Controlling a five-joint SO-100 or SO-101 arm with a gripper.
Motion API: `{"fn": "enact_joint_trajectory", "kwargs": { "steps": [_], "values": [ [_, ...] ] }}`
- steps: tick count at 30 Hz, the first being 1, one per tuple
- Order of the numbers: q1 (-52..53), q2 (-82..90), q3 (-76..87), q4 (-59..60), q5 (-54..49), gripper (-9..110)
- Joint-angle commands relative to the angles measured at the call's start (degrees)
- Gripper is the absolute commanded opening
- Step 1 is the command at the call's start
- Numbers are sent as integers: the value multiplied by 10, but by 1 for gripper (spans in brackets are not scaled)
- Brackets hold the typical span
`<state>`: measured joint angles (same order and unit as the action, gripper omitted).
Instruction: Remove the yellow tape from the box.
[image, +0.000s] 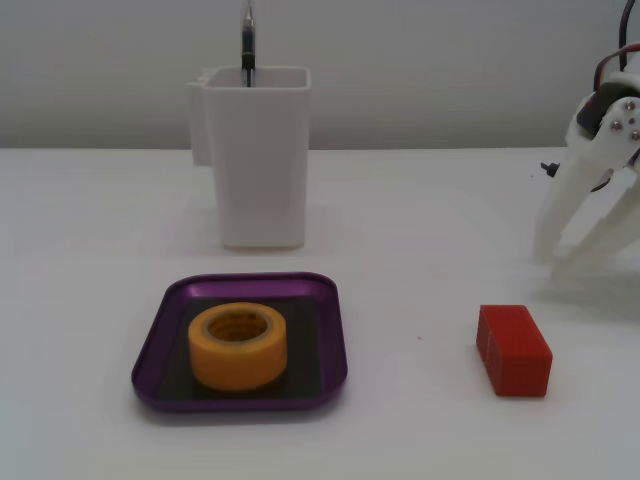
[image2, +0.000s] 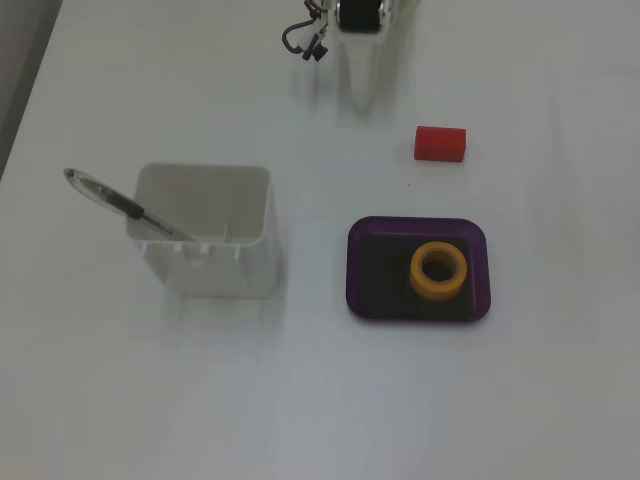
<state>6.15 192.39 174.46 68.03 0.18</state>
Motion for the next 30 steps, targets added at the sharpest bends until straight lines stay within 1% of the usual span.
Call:
{"fn": "enact_joint_trajectory", "kwargs": {
  "steps": [1, 24, 30],
  "values": [
    [-3, 49, 6, -9, 4, 0],
    [-3, 48, 0, -9, -3, 0],
    [4, 48, -83, -8, -2, 0]
  ]
}}
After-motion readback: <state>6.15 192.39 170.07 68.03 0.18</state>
